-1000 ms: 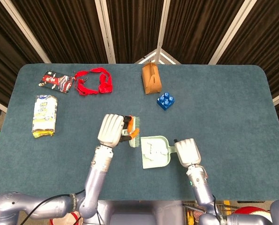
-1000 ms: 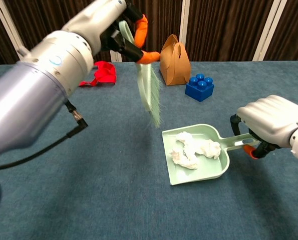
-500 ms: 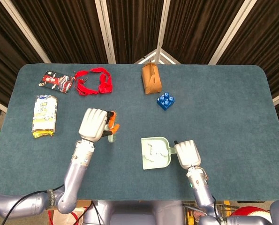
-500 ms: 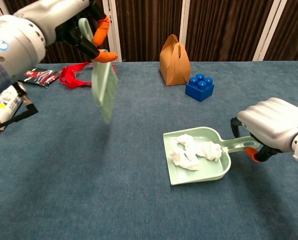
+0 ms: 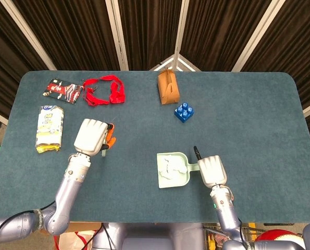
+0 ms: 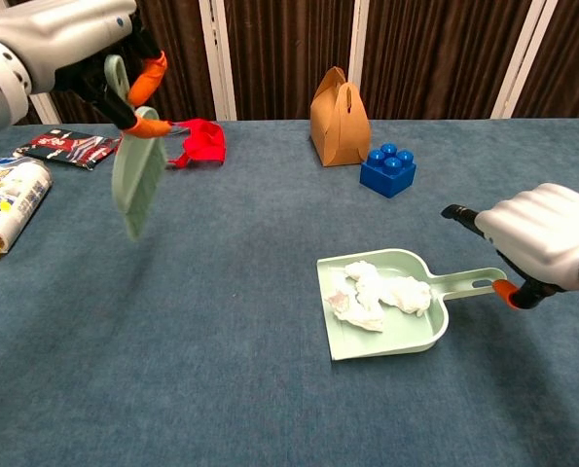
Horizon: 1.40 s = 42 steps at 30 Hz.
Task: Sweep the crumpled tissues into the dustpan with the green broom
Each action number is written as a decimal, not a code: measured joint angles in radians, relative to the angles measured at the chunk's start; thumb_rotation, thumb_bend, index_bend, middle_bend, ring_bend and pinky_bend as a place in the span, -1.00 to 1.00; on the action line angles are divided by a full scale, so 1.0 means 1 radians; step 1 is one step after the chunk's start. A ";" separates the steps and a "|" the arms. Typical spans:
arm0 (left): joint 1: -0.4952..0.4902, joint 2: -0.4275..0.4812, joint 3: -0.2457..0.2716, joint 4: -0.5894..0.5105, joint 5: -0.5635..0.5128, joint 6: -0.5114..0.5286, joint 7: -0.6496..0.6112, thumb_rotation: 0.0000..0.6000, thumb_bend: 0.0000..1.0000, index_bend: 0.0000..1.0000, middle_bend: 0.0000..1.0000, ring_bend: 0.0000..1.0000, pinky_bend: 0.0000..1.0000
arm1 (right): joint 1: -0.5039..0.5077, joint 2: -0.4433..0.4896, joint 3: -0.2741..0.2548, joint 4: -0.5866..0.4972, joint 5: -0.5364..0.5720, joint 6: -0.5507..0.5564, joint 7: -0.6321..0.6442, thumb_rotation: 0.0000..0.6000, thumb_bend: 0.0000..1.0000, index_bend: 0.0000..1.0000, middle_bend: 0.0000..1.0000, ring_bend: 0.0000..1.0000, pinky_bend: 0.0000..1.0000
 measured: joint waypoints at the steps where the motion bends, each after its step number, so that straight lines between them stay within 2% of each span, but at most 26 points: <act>1: -0.003 0.015 0.012 0.005 0.010 -0.008 0.021 1.00 -0.31 0.69 1.00 1.00 1.00 | 0.000 0.003 -0.001 0.001 -0.004 0.000 0.001 1.00 -0.13 -1.00 0.55 0.47 0.72; 3: -0.012 0.049 0.043 0.023 0.041 -0.026 0.072 1.00 -0.33 0.62 1.00 1.00 1.00 | 0.001 0.007 -0.002 0.003 -0.011 -0.001 0.007 1.00 -0.13 -1.00 0.55 0.47 0.72; 4: -0.016 0.062 0.056 0.031 0.055 -0.034 0.093 1.00 -0.40 0.52 0.96 1.00 1.00 | 0.000 0.008 -0.002 0.003 -0.010 -0.002 0.009 1.00 -0.13 -1.00 0.55 0.47 0.72; 6: -0.025 0.086 0.083 0.051 0.076 -0.050 0.140 1.00 -0.67 0.06 0.73 1.00 1.00 | 0.000 0.010 0.000 0.003 -0.007 -0.004 0.012 1.00 -0.13 -1.00 0.55 0.47 0.72; 8: -0.032 0.104 0.105 0.067 0.087 -0.063 0.182 1.00 -0.85 -0.22 0.50 1.00 1.00 | 0.000 0.012 0.000 0.002 -0.007 -0.005 0.013 1.00 -0.13 -1.00 0.55 0.47 0.72; 11: -0.035 0.116 0.121 0.067 0.068 -0.075 0.212 1.00 -0.99 -0.46 0.17 0.96 1.00 | 0.001 0.013 0.001 0.000 -0.008 -0.005 0.013 1.00 -0.13 -1.00 0.55 0.47 0.72; 13: -0.038 0.120 0.121 0.062 0.050 -0.077 0.227 1.00 -1.00 -0.62 -0.06 0.91 1.00 | 0.001 0.014 0.001 -0.001 -0.008 -0.004 0.014 1.00 -0.13 -1.00 0.55 0.47 0.72; 15: -0.043 0.130 0.123 0.053 0.026 -0.080 0.268 1.00 -1.00 -0.71 -0.20 0.86 1.00 | 0.001 0.014 0.001 -0.001 -0.008 -0.004 0.015 1.00 -0.13 -1.00 0.55 0.47 0.72; 18: -0.047 0.142 0.126 0.038 -0.004 -0.083 0.305 1.00 -1.00 -0.73 -0.27 0.82 1.00 | -0.001 0.012 -0.002 0.000 -0.008 -0.004 0.016 1.00 -0.13 -1.00 0.55 0.47 0.72; 21: -0.046 0.147 0.126 0.025 -0.011 -0.076 0.290 1.00 -1.00 -0.73 -0.30 0.76 1.00 | -0.005 0.011 -0.006 0.002 -0.008 -0.003 0.021 1.00 -0.13 -1.00 0.54 0.47 0.72; 25: -0.034 0.154 0.129 0.002 -0.002 -0.053 0.236 1.00 -1.00 -0.74 -0.35 0.52 0.81 | -0.011 0.017 -0.011 0.003 -0.016 -0.001 0.035 1.00 -0.13 -1.00 0.48 0.40 0.66; 30: 0.003 0.177 0.135 -0.070 0.023 -0.007 0.158 1.00 -1.00 -0.75 -0.52 0.12 0.49 | -0.019 0.042 -0.010 -0.004 -0.032 -0.002 0.074 1.00 -0.13 -1.00 0.14 0.05 0.15; 34: 0.063 0.214 0.163 -0.157 0.047 0.045 0.097 1.00 -1.00 -0.79 -0.81 -0.42 0.11 | -0.036 0.083 -0.012 -0.026 -0.052 -0.002 0.141 1.00 -0.13 -1.00 -0.20 -0.39 -0.36; 35: 0.089 0.229 0.182 -0.185 0.061 0.062 0.072 1.00 -1.00 -0.83 -0.90 -0.60 -0.06 | -0.044 0.099 -0.015 -0.036 -0.062 -0.002 0.170 1.00 -0.13 -1.00 -0.34 -0.55 -0.51; 38: 0.159 0.266 0.243 -0.226 0.129 0.102 0.006 1.00 -1.00 -0.95 -1.00 -0.93 -0.51 | -0.068 0.148 -0.026 -0.059 -0.100 0.000 0.259 1.00 -0.13 -1.00 -0.74 -0.94 -0.82; 40: 0.192 0.288 0.285 -0.232 0.188 0.128 -0.039 1.00 -1.00 -0.99 -1.00 -1.00 -0.67 | -0.084 0.183 -0.035 -0.073 -0.131 0.002 0.323 1.00 -0.13 -1.00 -0.93 -1.00 -0.89; 42: 0.236 0.316 0.342 -0.229 0.268 0.161 -0.102 1.00 -1.00 -1.00 -1.00 -1.00 -0.75 | -0.107 0.232 -0.050 -0.088 -0.173 0.006 0.407 1.00 -0.19 -1.00 -1.00 -1.00 -0.94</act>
